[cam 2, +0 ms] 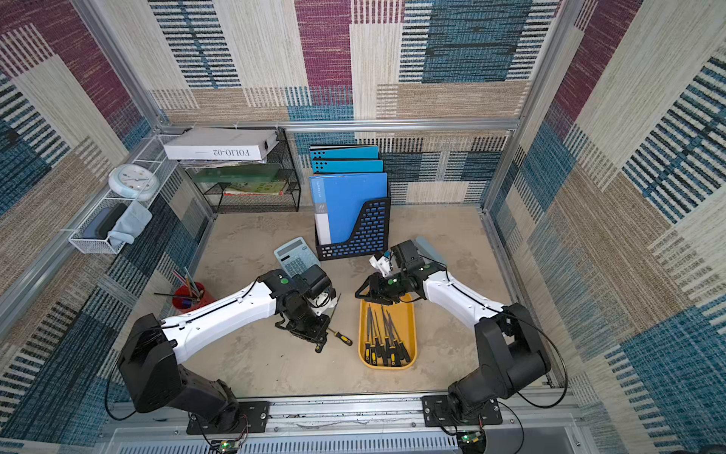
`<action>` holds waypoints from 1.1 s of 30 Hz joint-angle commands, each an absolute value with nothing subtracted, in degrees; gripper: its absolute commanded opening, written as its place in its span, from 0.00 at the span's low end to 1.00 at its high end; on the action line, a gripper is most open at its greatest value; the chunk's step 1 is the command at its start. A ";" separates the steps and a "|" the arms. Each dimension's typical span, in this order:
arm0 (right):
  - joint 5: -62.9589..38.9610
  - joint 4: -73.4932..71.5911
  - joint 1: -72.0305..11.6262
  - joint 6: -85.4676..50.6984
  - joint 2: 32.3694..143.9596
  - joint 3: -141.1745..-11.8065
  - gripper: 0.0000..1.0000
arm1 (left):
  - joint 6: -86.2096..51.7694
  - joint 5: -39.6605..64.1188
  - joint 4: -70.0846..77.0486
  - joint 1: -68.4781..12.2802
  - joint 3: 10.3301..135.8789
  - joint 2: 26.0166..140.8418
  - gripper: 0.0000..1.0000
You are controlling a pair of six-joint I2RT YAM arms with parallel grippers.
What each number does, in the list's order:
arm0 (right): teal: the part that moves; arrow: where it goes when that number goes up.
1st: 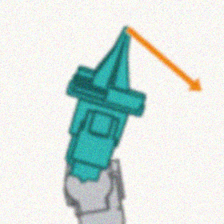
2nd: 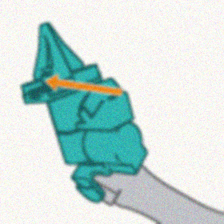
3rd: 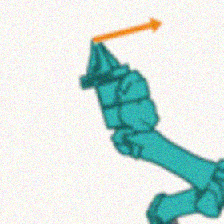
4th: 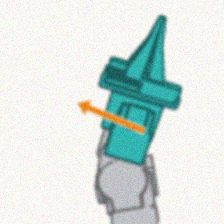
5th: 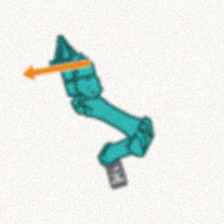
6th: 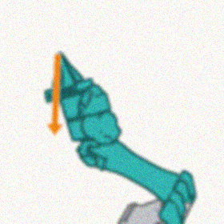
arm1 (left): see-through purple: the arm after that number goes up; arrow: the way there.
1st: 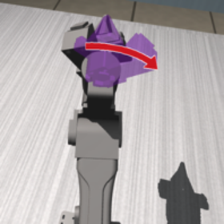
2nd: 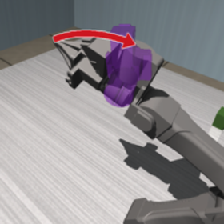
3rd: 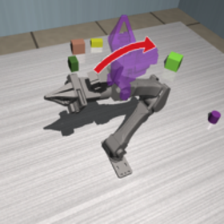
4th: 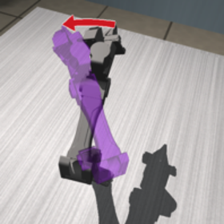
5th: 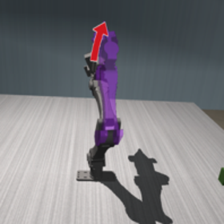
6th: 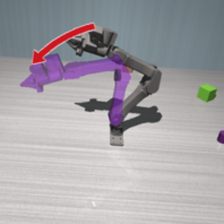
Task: Put the file tool into the storage box
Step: Pick up the file tool from the center of the board, then place the file tool in the storage box.
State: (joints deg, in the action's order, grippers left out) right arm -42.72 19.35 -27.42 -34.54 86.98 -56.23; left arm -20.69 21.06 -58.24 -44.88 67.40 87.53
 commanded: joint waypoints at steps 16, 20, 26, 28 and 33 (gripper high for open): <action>-43.17 12.31 -34.67 -40.16 94.53 -58.96 0.45 | -23.74 27.53 -54.21 -45.94 65.29 84.91 0.08; -42.75 13.28 -35.31 -40.57 96.23 -60.05 0.21 | -23.86 28.05 -53.28 -45.97 65.04 84.29 0.08; -42.69 22.45 -33.44 -36.09 93.39 -61.71 0.00 | -26.60 26.70 -52.68 -45.64 65.12 83.01 0.62; -41.43 28.61 -31.14 -32.27 91.52 -62.62 0.00 | -27.74 26.73 -52.43 -45.46 65.37 82.31 0.67; -38.06 43.49 -24.19 -22.07 87.88 -66.77 0.00 | -31.35 25.79 -51.85 -45.01 64.81 79.80 0.76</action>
